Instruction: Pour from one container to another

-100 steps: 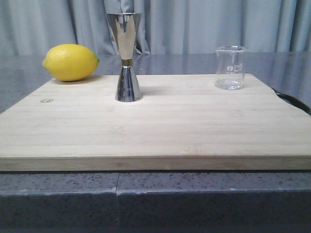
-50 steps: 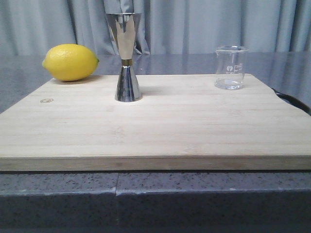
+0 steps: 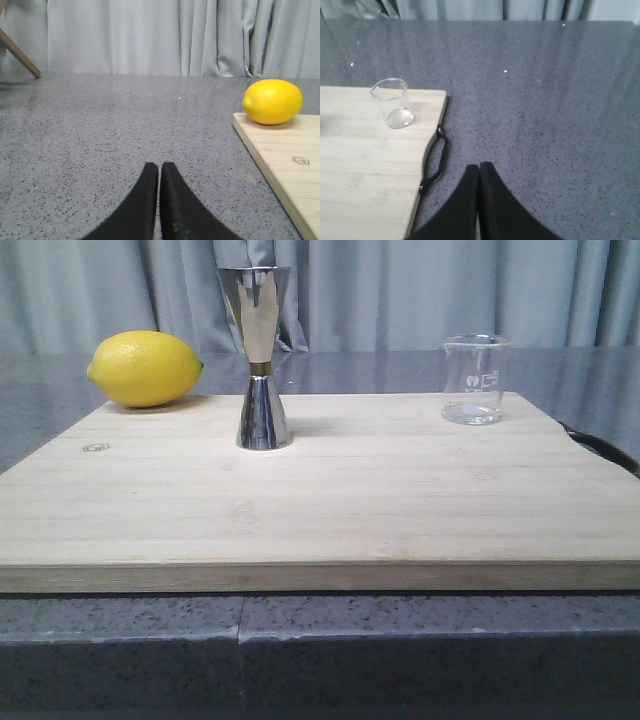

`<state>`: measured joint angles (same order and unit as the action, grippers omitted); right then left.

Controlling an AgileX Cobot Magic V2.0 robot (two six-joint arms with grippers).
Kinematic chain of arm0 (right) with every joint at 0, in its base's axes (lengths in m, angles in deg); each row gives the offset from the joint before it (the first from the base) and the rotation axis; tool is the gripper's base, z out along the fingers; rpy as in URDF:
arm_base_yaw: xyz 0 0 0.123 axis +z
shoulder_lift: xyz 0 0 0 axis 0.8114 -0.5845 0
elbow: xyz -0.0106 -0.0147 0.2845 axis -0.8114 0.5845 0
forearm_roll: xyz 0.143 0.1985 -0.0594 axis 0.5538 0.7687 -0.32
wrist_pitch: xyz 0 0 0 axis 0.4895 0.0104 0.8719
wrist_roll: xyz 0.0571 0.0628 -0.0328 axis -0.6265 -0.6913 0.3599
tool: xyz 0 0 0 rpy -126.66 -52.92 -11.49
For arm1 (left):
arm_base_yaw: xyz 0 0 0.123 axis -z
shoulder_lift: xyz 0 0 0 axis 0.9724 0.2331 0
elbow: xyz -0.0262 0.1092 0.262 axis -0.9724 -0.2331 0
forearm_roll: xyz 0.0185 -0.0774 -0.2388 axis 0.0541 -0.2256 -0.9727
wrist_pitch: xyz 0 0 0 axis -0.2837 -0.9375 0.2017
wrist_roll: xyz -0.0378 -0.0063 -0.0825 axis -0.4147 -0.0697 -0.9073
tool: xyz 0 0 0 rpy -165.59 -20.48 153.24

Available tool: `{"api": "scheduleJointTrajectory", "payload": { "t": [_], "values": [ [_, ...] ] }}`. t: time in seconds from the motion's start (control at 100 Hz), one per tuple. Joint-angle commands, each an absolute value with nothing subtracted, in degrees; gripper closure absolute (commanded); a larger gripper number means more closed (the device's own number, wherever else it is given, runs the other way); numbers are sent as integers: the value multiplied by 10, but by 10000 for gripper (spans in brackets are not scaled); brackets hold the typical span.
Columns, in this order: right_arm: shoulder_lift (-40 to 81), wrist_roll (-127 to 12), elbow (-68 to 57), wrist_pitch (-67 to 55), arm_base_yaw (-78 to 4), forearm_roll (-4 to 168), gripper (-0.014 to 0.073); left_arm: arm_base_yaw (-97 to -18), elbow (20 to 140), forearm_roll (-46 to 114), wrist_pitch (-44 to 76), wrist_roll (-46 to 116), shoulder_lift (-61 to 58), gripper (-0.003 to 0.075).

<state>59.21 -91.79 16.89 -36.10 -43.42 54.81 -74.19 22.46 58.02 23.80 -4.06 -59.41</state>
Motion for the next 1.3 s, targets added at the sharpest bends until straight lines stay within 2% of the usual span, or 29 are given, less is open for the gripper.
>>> {"api": "scheduleJointTrajectory", "payload": {
  "t": [0.0, 0.3, 0.51, 0.59, 0.94, 1.11, 1.29],
  "values": [
    [633, -918, 214, -244, -470, 557, 651, -738, 221, 577, 283, -42, -608, 739],
    [782, -918, 449, -34, -545, 596, 651, -738, 221, 577, 283, -42, -608, 739],
    [804, -918, 574, 88, -552, 596, 651, -738, 221, 577, 283, -42, -608, 739],
    [804, -918, 569, 50, -552, 596, 651, -738, 221, 577, 283, -42, -608, 739],
    [804, -916, 573, 65, -552, 589, 651, -738, 221, 577, 283, -42, -608, 739],
    [804, -734, 573, 90, -552, 679, 651, -738, 221, 577, 283, -42, -608, 739],
    [804, -732, 573, 115, -552, 685, 651, -738, 221, 577, 283, -42, -608, 739]
  ]
}}
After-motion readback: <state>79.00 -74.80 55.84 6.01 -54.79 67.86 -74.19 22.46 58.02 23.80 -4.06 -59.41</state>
